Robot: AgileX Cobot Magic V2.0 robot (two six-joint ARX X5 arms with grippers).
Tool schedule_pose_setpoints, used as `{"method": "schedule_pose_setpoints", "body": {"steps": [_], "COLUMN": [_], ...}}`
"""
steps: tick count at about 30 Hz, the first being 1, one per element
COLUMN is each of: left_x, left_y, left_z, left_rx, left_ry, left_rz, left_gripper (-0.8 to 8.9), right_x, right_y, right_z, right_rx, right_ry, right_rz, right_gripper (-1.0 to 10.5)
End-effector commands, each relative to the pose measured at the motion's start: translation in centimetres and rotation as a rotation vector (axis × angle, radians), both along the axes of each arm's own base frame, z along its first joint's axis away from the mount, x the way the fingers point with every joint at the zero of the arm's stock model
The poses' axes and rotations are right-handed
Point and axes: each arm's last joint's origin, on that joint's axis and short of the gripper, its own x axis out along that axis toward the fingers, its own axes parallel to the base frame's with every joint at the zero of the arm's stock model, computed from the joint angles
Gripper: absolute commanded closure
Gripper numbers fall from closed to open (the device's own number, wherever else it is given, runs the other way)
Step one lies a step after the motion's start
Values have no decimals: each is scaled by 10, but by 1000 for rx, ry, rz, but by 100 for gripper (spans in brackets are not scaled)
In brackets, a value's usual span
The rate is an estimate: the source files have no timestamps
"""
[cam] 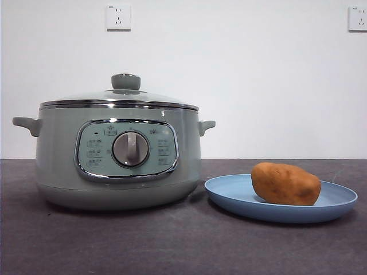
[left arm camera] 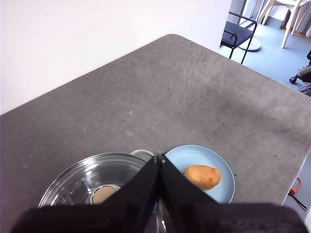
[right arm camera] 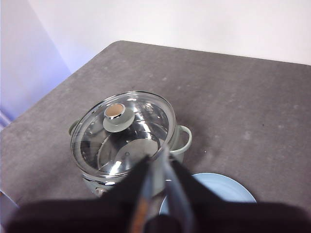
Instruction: Take the potato out from the steamer,put the potato on the plate,close the lid
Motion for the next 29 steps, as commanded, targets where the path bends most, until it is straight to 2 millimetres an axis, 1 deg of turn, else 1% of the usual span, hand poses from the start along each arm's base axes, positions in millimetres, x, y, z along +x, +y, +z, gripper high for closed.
{"method": "schedule_pose_setpoints", "body": {"steps": [1,18,22,26,29], "left_x": [1,1,-3,-3,0], "left_y": [-1,0,5,5,2], "left_z": [-1,-1,-1,-1,-3], "left_rx": [4,6,77,69,35], "left_ry": [-1,0,-57,-61,-81], "left_rz": [-3,0,-9,-18,-66], "left_gripper": [817,817,817,817,817], "right_x": [0,0,0,0,0], "right_y": [-1,-1,-1,-1,-1], "right_z": [0,0,0,0,-1], "right_rx": [-11,-12,-12,-12,-13], "right_ry": [-8,2,1,2,3], "right_rz": [-21,-18,-18,-18,-18], "right_gripper": [947,947,947,947,947]}}
